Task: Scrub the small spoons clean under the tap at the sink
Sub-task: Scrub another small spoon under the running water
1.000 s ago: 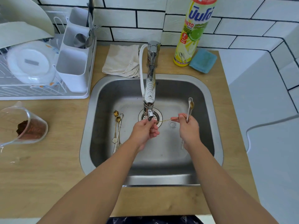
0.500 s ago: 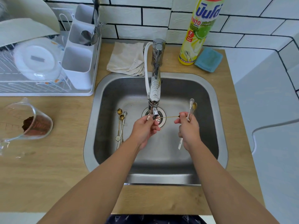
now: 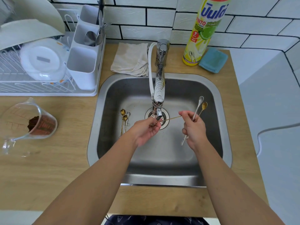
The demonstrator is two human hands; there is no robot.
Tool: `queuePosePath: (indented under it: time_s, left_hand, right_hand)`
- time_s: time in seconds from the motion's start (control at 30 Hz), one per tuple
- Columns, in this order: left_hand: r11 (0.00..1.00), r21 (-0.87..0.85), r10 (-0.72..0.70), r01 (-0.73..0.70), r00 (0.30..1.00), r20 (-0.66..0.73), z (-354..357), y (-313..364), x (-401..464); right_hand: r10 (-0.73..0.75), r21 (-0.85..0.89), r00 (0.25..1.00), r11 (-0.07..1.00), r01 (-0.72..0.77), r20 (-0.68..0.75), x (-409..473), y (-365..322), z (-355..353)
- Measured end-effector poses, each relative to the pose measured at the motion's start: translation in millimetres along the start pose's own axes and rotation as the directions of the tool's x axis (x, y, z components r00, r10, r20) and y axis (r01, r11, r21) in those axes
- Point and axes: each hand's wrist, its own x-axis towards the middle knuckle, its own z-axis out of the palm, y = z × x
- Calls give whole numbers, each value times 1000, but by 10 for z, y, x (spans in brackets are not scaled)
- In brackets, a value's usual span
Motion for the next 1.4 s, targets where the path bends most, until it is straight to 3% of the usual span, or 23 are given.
queuePosePath:
  time_s: [0.23,0.43,0.57,0.63,0.77,0.97,1.13,1.27,1.4]
  left_hand:
    - [969,239,66,-64,998,-4,-50,-109,-43]
    - [964,234,167,-130,975,-149,-262,-173,-107]
    - [967,215,172,-136,973,-155,-310,-166,-157]
    - [965,230,166,-130,975,-146,-348,-156,-181]
    - [963,241,154,-120,980,-128,-378,-150,-201]
    - [974,212,111,-82,985,-129,-421,-161,-172]
    - [967,228,163,-117,967,-196,-457,-165,-150]
    - [959,251,175,-130,970,-166,-426,-138,-130]
    - [873,488,60,-18,996,-71,-429,-113,-189]
  right_hand:
    - [177,198,982,967,-161,-63,31,35,191]
    - [245,-58,968,969,-242,58,-162,255,574]
    - [284,-144,948,954,-264,144,-308,410,670]
    - [262,-145,956,959,-243,134,-274,360,630]
    - [252,108,967,961,-253,25,-145,289,567]
    - [302,-212,930,942,-259,209,-297,409,574]
    - [271,16,962,962,-272,18,-73,269,551]
    - [282,-217,944,945,-243,171,-224,375,635]
    - [270,-181,953,953,-243,139,-215,369,611]
